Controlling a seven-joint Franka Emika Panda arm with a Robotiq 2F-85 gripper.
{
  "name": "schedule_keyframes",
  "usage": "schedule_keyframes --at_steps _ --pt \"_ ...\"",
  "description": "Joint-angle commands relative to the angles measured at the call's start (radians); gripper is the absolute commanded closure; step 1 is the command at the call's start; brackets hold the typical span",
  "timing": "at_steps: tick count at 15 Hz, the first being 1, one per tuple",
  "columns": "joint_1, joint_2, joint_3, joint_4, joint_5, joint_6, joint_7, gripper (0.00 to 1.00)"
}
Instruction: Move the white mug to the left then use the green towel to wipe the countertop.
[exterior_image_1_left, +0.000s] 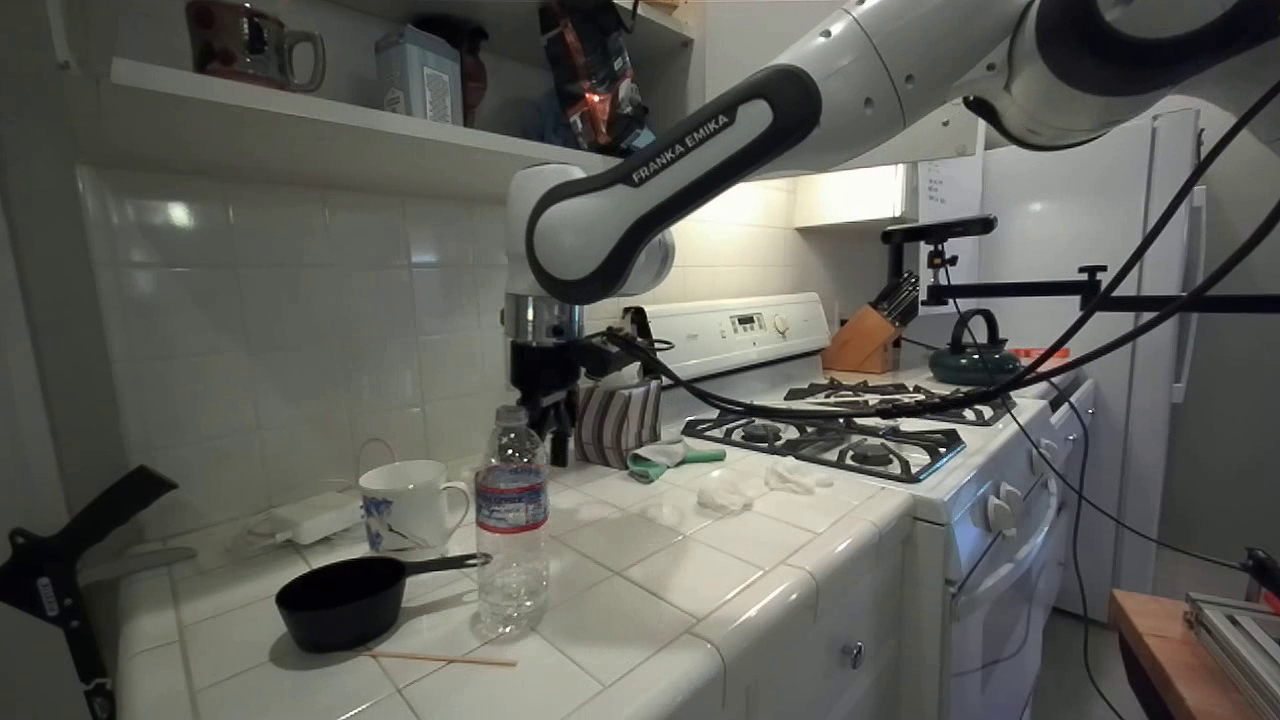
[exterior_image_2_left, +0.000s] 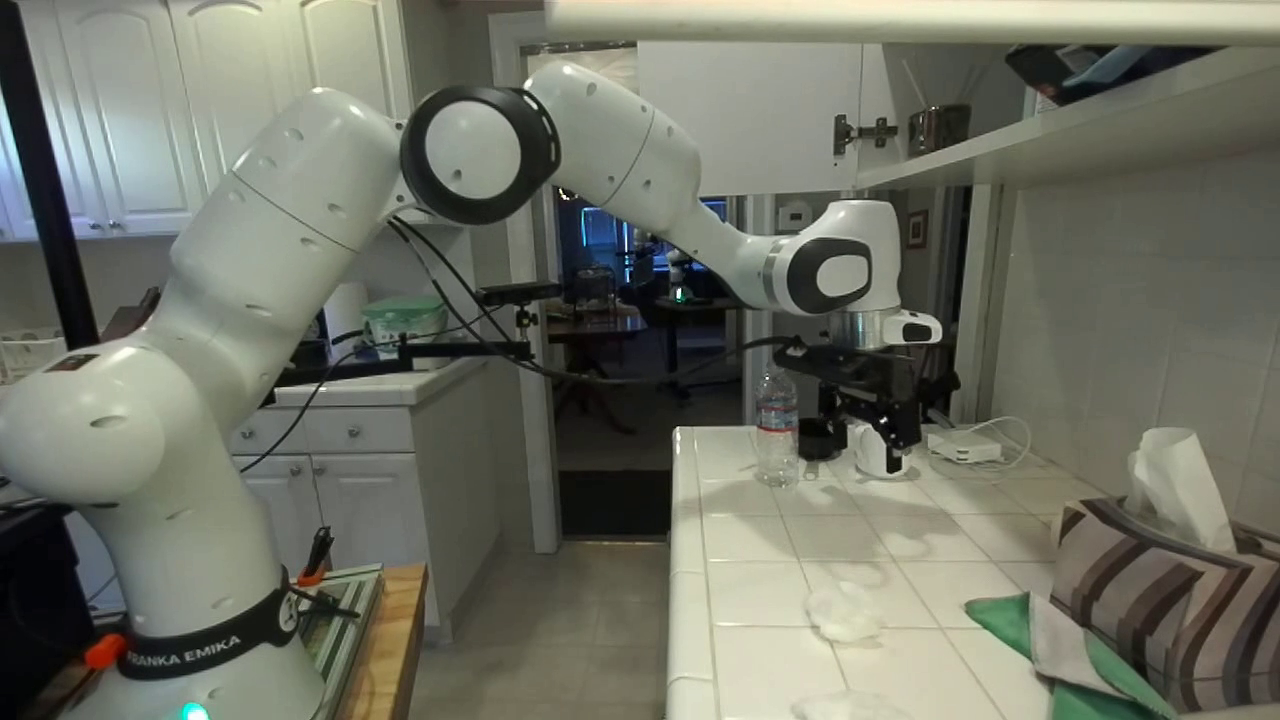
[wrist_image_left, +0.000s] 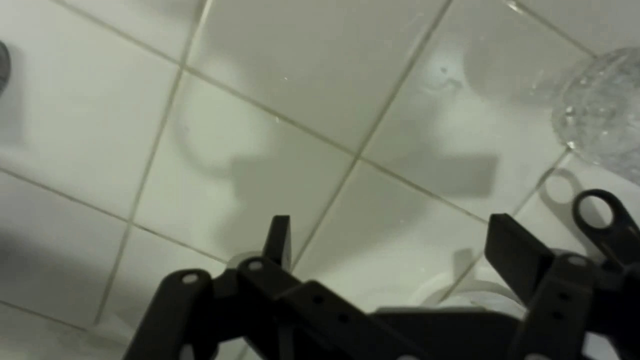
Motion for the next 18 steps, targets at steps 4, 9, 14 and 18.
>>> schedule_keyframes --at_steps 4,9,14,18 --pt "-0.061 -0.149 -0.095 -0.300 -0.002 0.072 0.095 0.00" --pt "-0.101 -0.109 -0.103 -0.264 0.003 0.038 0.068 0.00" --pt "-0.069 -0.072 -0.148 -0.224 -0.079 0.155 0.118 0.00" --pt "-0.078 0.000 -0.200 -0.138 -0.082 0.188 0.183 0.00"
